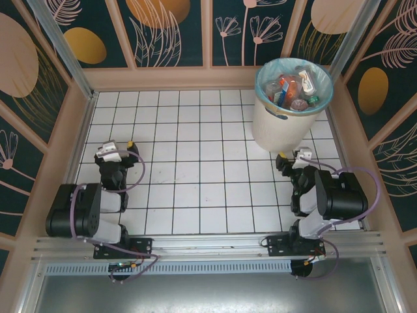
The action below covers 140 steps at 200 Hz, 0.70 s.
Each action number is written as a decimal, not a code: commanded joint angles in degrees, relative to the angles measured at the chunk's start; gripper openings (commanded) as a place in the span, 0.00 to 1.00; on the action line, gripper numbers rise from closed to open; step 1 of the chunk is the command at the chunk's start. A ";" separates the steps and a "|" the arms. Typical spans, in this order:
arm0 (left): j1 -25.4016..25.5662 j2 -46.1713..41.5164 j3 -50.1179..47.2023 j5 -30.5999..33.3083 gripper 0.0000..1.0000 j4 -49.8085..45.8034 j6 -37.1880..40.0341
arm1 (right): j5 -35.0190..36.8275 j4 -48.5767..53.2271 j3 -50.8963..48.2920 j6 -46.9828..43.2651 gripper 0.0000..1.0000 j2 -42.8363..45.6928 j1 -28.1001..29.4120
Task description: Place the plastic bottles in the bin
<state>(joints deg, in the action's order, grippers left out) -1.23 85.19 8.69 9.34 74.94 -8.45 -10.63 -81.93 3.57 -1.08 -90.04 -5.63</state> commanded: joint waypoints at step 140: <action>-0.08 1.90 4.76 -7.42 0.99 -1.73 3.70 | 14.85 4.32 8.05 1.79 0.99 0.40 5.28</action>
<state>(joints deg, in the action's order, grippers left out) -1.19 86.76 12.56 3.64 73.06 -5.96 2.17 -76.88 10.79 1.45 -90.04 -0.73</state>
